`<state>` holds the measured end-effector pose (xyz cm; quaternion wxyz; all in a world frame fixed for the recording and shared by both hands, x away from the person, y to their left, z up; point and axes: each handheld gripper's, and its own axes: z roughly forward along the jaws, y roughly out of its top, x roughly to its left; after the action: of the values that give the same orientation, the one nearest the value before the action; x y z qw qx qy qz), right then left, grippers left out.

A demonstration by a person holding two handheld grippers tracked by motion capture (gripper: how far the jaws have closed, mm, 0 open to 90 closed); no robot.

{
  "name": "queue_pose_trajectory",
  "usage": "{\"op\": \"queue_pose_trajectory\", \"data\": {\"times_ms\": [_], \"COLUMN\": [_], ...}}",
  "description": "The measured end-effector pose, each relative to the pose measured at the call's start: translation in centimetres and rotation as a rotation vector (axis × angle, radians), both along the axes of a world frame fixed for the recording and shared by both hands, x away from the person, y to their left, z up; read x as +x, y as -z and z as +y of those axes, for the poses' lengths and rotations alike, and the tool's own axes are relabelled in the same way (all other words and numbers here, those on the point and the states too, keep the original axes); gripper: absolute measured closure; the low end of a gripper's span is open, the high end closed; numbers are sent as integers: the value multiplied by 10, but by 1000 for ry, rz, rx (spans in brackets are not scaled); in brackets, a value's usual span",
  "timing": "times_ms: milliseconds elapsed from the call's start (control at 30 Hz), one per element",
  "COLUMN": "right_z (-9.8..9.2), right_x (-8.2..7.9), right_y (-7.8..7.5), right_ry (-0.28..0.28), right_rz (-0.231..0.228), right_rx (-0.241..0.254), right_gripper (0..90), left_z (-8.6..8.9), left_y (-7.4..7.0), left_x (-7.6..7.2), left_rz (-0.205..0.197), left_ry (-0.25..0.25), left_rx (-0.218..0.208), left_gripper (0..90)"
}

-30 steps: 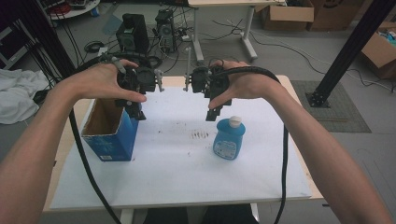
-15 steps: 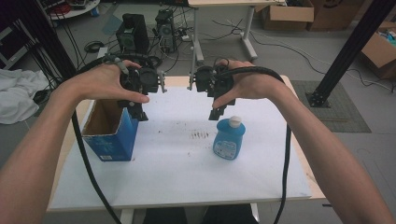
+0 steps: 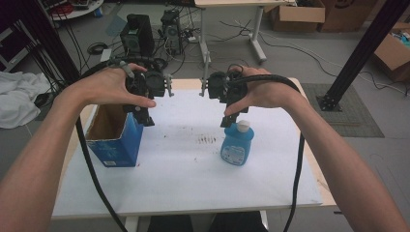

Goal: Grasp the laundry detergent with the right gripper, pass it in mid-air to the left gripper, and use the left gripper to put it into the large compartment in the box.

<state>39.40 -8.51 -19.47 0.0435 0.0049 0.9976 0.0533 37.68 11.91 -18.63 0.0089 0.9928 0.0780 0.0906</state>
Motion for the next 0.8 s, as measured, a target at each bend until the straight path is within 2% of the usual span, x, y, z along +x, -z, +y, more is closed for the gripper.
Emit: {"op": "queue_pose_trajectory", "data": {"times_ms": [200,367,800], "right_z": [-10,-20,-47], "right_x": [-4,-5,-7], "right_y": [-1,3,8], "right_ry": [18,45,110], "right_rz": [-6,-5,8], "right_rx": [28,23,79], "right_gripper": [174,181,181], "left_z": [1,2,1], "left_y": [-1,3,8], "left_x": [-2,-1,0], "left_rz": [-2,0,6], "left_ry": [-4,-8,-5], "left_rx": [0,-6,-12], "left_gripper": [173,173,173]}}
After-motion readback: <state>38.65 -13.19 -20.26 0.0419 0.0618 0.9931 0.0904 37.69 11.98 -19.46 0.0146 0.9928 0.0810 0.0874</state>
